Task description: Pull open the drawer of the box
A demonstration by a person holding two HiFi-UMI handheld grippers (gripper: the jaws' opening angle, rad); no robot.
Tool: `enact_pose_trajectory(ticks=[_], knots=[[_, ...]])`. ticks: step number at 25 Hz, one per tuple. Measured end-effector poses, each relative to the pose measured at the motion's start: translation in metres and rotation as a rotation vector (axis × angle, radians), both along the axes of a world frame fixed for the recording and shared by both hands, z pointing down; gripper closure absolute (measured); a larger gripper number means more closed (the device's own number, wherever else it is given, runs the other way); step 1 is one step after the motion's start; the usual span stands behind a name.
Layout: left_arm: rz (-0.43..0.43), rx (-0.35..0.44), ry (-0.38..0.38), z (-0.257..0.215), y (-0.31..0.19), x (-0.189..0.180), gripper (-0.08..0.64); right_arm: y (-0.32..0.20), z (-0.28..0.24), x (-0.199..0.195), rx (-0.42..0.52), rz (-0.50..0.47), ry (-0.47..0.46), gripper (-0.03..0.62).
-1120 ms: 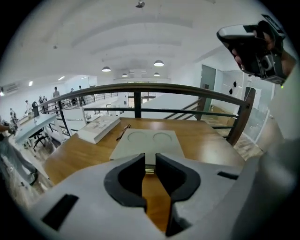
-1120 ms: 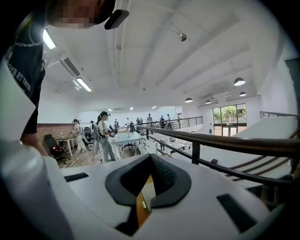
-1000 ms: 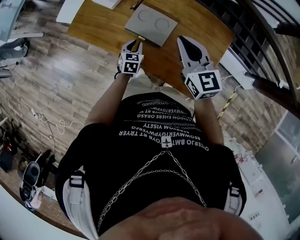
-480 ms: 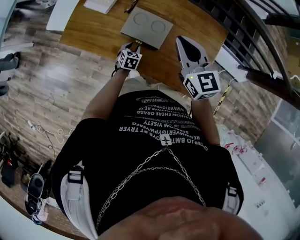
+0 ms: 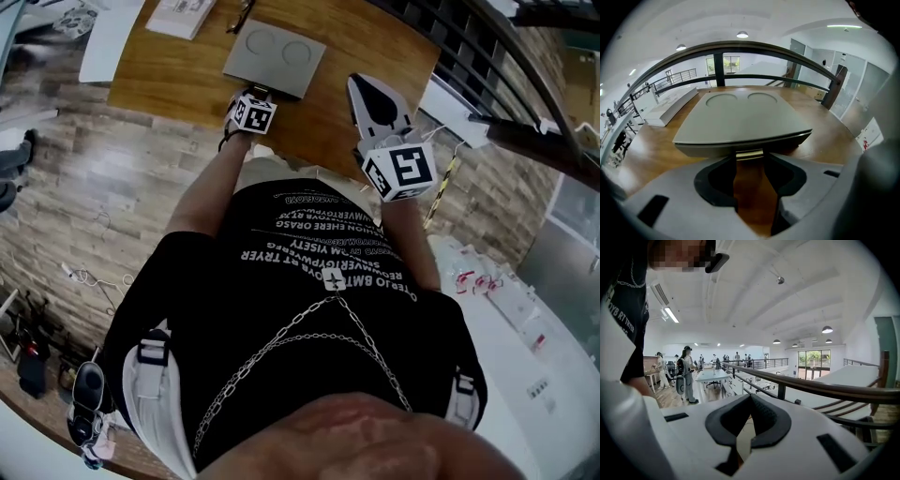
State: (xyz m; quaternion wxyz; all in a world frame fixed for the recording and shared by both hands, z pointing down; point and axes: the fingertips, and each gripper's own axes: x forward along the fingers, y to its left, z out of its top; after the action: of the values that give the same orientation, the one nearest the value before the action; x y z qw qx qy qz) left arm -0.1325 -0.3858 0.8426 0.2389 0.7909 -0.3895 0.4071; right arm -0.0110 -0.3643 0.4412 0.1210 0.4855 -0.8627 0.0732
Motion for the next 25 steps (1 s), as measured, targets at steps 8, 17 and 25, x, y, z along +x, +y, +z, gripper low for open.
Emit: enact_pose_trajectory(ticks=[8, 17, 25], knots=[[-0.049, -0.019, -0.022, 0.005, -0.003, 0.005, 0.382, 0.007, -0.001, 0.010, -0.013, 0.000, 0.016, 0.594], [-0.041, -0.011, -0.016, 0.003, 0.003, 0.000, 0.382, 0.013, 0.001, 0.000, 0.005, -0.010, 0.036, 0.594], [-0.041, -0.023, -0.024, 0.004, 0.016, -0.004, 0.382, 0.025, -0.004, 0.003, 0.014, 0.001, 0.028, 0.594]])
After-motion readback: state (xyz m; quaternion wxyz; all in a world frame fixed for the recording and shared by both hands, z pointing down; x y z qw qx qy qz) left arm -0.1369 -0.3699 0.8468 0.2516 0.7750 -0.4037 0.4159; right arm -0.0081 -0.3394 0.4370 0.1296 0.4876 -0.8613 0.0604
